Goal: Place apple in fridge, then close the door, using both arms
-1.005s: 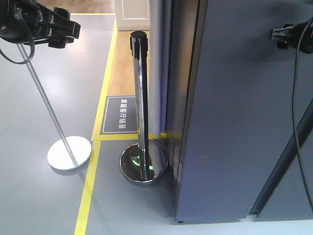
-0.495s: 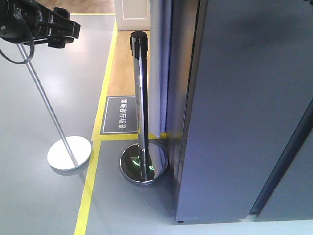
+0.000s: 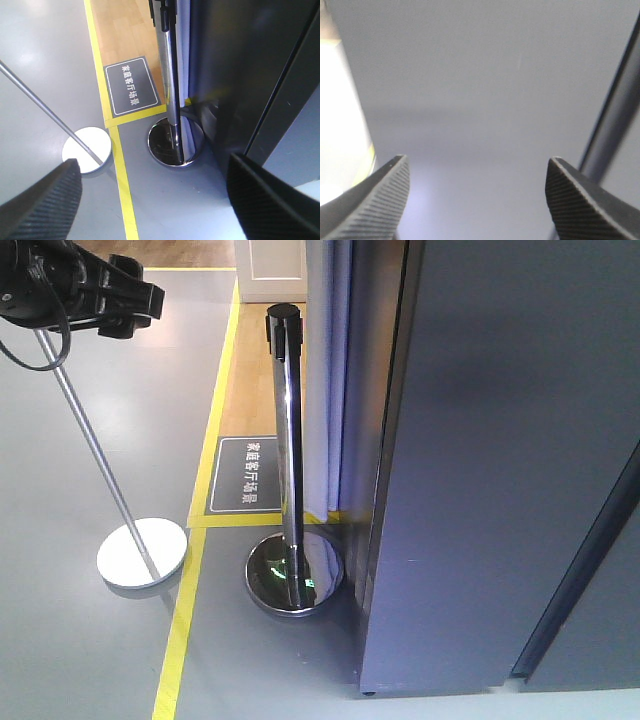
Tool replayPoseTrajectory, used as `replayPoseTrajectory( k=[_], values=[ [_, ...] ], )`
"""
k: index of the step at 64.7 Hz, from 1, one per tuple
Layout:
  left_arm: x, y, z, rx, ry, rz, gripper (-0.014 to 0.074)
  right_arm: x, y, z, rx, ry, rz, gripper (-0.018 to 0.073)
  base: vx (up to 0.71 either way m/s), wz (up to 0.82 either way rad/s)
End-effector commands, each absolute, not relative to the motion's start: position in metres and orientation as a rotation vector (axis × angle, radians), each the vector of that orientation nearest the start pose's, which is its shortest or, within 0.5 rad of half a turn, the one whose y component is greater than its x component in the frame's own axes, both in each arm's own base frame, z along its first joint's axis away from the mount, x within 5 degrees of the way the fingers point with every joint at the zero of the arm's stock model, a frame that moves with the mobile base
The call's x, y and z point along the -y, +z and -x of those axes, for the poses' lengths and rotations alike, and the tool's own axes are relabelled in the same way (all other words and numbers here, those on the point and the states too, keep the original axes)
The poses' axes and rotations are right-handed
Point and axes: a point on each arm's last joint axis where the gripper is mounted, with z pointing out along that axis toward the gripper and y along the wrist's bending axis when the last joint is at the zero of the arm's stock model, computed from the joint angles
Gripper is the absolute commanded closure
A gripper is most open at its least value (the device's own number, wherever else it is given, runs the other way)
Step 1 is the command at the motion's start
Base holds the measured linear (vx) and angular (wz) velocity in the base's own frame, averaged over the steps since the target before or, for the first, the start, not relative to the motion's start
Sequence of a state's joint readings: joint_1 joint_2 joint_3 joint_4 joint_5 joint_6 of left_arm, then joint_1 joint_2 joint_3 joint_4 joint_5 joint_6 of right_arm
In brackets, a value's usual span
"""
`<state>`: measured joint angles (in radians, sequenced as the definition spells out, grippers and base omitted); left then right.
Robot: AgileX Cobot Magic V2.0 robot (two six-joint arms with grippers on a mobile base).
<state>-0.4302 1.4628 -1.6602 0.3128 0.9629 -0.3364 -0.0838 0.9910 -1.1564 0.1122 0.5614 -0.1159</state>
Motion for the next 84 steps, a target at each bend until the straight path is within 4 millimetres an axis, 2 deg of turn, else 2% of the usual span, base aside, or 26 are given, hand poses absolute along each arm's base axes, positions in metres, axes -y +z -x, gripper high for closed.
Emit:
replayPoseTrajectory(
  k=[1, 14, 30, 36, 39, 45, 46, 53, 63, 65, 71, 84],
  values=[
    [0.104, 0.470, -0.284, -2.080, -0.074, -0.145, 0.0031, 0.011, 0.445, -0.187, -1.791, -0.040, -0.004, 0.0015, 0.00, 0.00],
    [0.104, 0.470, -0.284, -2.080, -0.074, -0.145, 0.0031, 0.010, 0.434, -0.176, -1.813, -0.038, -0.003, 0.0015, 0.00, 0.00],
    [0.106, 0.473, -0.286, -2.037, -0.092, -0.153, 0.0050, 0.009, 0.435, -0.169, -1.794, -0.039, -0.003, 0.0043, 0.00, 0.00],
    [0.106, 0.473, -0.286, -2.040, -0.079, -0.169, 0.0181, 0.009, 0.434, -0.169, -1.801, -0.041, 0.001, 0.0172, 0.00, 0.00],
    [0.106, 0.473, -0.286, -2.039, -0.066, -0.187, 0.0319, 0.009, 0.434, -0.169, -1.805, -0.045, 0.008, 0.0272, 0.00, 0.00],
    [0.106, 0.473, -0.286, -2.034, -0.047, -0.228, 0.0608, 0.008, 0.433, -0.168, -1.816, -0.037, 0.022, 0.0532, 0.00, 0.00],
    [0.106, 0.473, -0.286, -2.033, -0.044, -0.238, 0.0605, 0.008, 0.433, -0.168, -1.817, -0.031, 0.021, 0.0571, 0.00, 0.00],
    [0.105, 0.476, -0.280, -2.021, -0.029, -0.276, 0.0604, 0.006, 0.432, -0.166, -1.833, -0.005, 0.021, 0.0569, 0.00, 0.00],
    [0.096, 0.470, -0.253, -1.891, -0.098, -0.278, 0.0603, 0.003, 0.422, -0.144, -1.819, -0.011, 0.048, 0.0567, 0.00, 0.00],
    [0.092, 0.468, -0.241, -1.838, -0.122, -0.283, 0.0603, 0.003, 0.419, -0.136, -1.804, -0.016, 0.052, 0.0568, 0.00, 0.00],
    [0.084, 0.445, -0.216, -1.797, -0.160, -0.294, 0.0603, 0.001, 0.398, -0.117, -1.801, -0.022, 0.053, 0.0566, 0.00, 0.00],
    [0.062, 0.377, -0.158, -1.786, -0.212, -0.310, 0.0603, -0.003, 0.353, -0.084, -1.799, 0.003, 0.045, 0.0563, 0.00, 0.00]
  ],
)
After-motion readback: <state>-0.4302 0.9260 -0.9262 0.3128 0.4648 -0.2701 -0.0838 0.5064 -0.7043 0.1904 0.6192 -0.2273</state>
